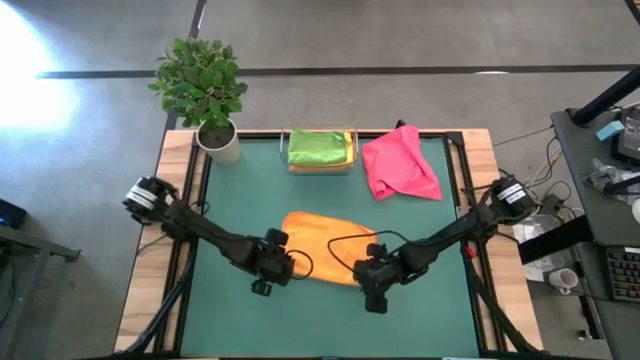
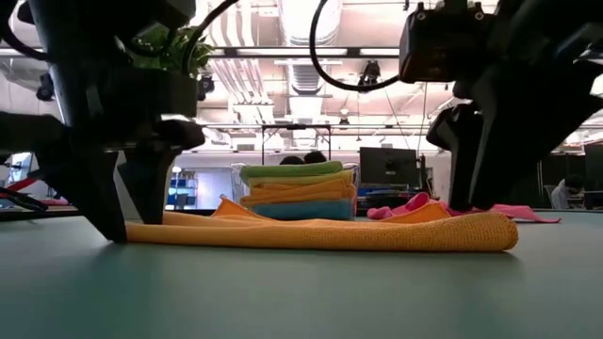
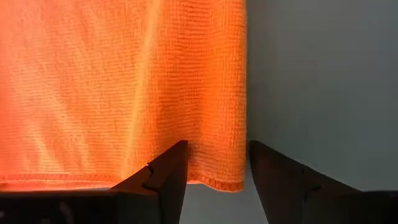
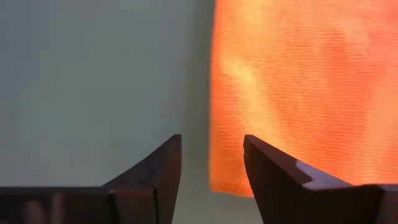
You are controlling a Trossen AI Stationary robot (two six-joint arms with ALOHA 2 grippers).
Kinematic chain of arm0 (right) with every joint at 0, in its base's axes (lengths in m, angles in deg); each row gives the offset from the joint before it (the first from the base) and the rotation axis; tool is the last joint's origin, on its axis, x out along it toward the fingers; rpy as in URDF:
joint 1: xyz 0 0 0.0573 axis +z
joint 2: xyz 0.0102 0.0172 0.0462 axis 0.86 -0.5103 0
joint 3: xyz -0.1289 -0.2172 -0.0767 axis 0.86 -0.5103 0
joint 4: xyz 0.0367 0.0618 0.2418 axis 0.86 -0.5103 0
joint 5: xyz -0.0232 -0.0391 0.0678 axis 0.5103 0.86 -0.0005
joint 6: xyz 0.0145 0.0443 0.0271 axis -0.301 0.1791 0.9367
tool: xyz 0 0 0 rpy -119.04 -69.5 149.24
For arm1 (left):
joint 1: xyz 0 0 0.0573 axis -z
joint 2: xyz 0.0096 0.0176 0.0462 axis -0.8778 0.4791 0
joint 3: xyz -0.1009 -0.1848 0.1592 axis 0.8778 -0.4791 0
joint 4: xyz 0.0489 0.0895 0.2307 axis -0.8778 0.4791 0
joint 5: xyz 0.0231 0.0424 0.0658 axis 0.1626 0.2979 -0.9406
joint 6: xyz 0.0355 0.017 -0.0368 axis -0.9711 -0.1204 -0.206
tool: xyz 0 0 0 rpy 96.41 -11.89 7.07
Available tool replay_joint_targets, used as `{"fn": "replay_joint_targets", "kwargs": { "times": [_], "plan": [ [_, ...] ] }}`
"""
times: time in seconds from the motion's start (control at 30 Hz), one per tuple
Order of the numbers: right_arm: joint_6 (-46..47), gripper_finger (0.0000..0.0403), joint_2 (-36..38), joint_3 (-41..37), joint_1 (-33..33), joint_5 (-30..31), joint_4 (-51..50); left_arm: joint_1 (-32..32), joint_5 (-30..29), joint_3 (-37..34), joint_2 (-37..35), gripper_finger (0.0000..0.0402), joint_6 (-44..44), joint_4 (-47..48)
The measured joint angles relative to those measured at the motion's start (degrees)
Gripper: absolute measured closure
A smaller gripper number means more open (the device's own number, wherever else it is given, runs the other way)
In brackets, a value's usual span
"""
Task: Fold microfiber towels
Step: Fold the orange microfiber towel
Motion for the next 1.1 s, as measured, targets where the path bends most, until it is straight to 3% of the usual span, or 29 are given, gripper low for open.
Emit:
{"fn": "replay_joint_targets", "kwargs": {
  "times": [0.23,0.6,0.77,0.93,1.1],
  "plan": [
    [-0.07,0.0243,0.02,-0.41,0.02,3.48,-0.87,0.03,-0.58,0.17,1.71,0.0253,3.53,0.11],
    [-0.09,0.0243,-3.73,-1.18,0.02,3.53,1.22,-0.02,-1.30,0.66,1.49,0.0392,4.55,-0.35],
    [-0.09,0.0247,-6.19,-0.23,0.17,3.80,1.45,-0.02,-1.36,0.66,1.49,0.0392,4.53,-0.37],
    [0.05,0.0280,-6.64,0.60,0.17,3.43,0.67,-0.02,-1.17,0.66,1.47,0.0400,4.55,-0.35],
    [1.24,0.0339,-6.60,2.07,0.31,2.88,-0.60,-0.02,-0.29,1.19,1.47,0.0400,4.56,-0.16]
  ]
}}
